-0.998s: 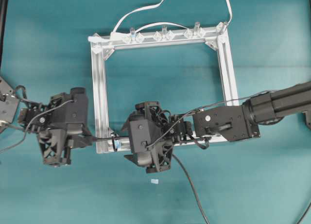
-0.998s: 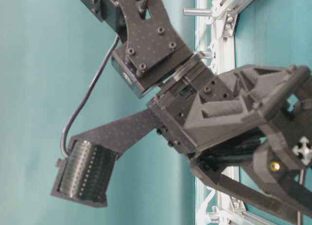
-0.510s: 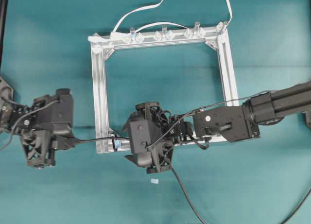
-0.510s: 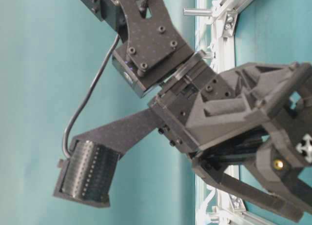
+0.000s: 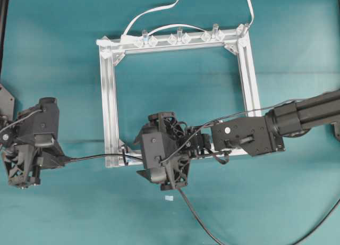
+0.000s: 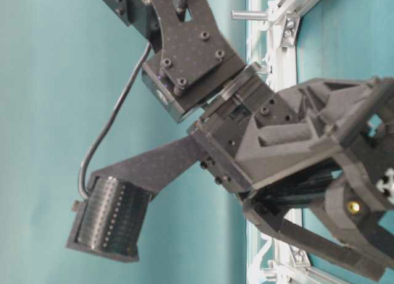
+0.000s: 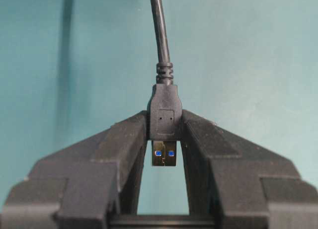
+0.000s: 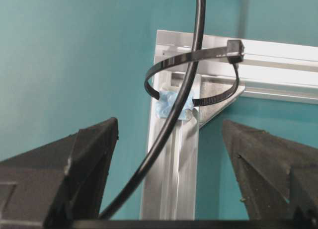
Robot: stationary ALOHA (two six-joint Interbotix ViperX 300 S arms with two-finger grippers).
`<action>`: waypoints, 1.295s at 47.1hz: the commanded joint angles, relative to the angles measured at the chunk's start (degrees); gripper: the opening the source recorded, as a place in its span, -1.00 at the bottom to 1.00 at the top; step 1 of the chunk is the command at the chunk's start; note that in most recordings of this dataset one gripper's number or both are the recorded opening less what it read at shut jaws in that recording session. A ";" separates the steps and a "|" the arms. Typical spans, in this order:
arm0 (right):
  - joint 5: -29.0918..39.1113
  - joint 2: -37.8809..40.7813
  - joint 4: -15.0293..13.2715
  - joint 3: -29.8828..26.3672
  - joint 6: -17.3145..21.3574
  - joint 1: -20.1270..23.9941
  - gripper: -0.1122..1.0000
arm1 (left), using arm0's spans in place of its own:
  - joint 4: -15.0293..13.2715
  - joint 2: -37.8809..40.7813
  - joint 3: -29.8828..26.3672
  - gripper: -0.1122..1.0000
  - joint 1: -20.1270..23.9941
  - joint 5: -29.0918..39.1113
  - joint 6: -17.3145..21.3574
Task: Insert the wire through the string loop located on the left side.
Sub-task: 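Pull the cable through the loop leftward with the left gripper, then open the left gripper, releasing the plug on the table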
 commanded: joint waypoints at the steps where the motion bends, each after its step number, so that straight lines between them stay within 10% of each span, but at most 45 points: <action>1: -0.26 -1.49 -0.09 -0.88 0.00 0.26 0.72 | 0.00 -0.35 -0.26 -0.41 -0.35 -0.88 -0.09; 22: -0.26 -1.49 -0.18 -1.05 0.09 0.26 0.71 | 0.09 0.00 0.79 -0.39 -0.88 -2.46 -0.62; 32: -0.26 -1.49 -0.09 -1.14 0.00 0.26 0.71 | 0.35 0.18 0.44 0.51 -0.97 -0.09 0.09; 61: -0.26 -2.55 -0.09 -1.23 0.00 0.26 0.71 | 1.49 -1.23 -0.18 0.45 -0.97 -0.09 2.11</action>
